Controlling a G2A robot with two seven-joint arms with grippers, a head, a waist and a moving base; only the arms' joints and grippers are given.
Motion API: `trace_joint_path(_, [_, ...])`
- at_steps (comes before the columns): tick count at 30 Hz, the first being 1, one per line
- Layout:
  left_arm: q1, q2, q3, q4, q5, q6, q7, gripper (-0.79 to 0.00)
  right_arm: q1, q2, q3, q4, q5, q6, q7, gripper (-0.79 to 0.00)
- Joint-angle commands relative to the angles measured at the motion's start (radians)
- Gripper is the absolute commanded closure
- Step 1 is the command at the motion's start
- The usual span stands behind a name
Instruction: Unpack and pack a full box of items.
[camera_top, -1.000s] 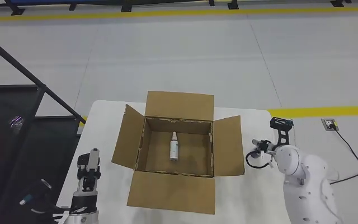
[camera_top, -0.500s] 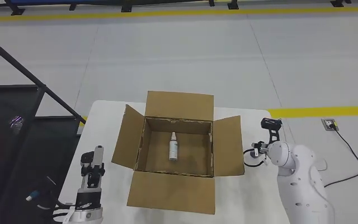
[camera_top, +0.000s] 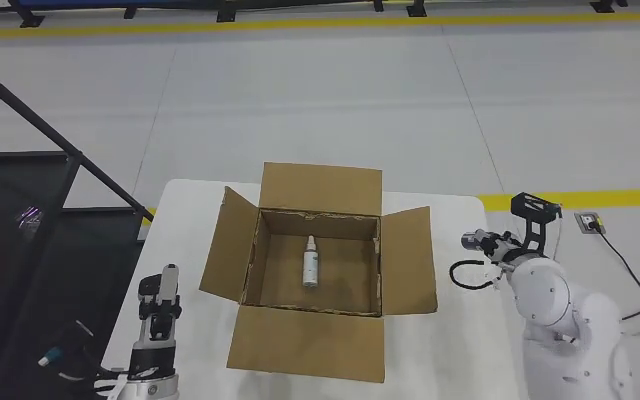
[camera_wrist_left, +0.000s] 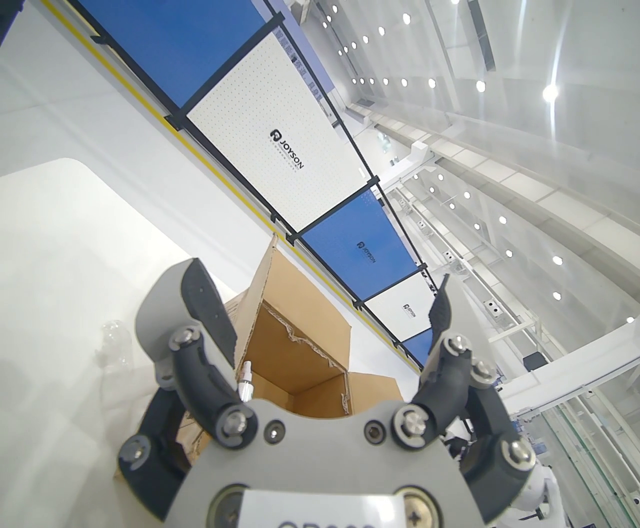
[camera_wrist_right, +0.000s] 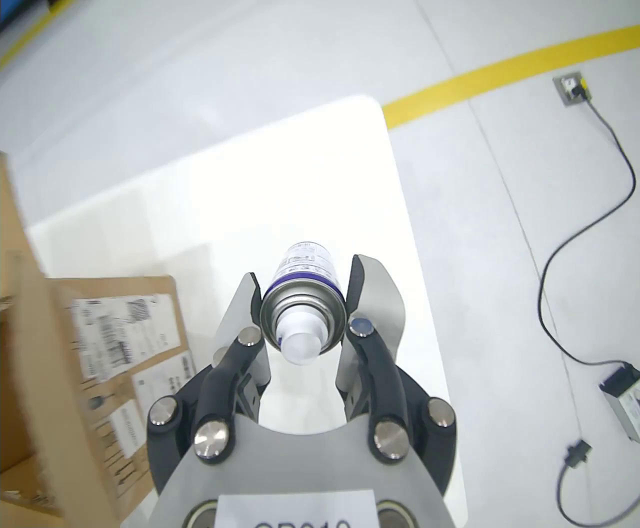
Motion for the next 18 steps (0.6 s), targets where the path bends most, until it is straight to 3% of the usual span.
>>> trace_joint_path(1, [0.005, 0.000, -0.002, -0.002, -0.002, -0.007, 0.001, -0.785, -0.060, -0.003, -0.016, -0.185, 0.007, 0.027, -0.032, 0.000])
trace_joint_path(5, [0.017, 0.000, -0.014, 0.005, -0.018, -0.020, 0.005, -0.785, -0.130, -0.006, -0.083, -0.375, 0.019, 0.012, -0.079, 0.000])
trace_joint_path(10, [0.035, 0.000, -0.036, 0.013, -0.043, -0.037, 0.013, -0.785, -0.096, -0.009, -0.277, -0.381, 0.004, -0.092, -0.074, 0.000])
trace_joint_path(14, [0.049, 0.000, -0.062, 0.018, -0.067, -0.044, 0.023, -0.785, 0.004, -0.017, -0.460, -0.273, -0.035, -0.154, 0.020, 0.000])
trace_joint_path(18, [0.067, -0.001, -0.084, 0.020, -0.089, -0.057, 0.029, -0.785, 0.161, -0.041, -0.647, -0.053, -0.109, -0.147, 0.113, 0.000])
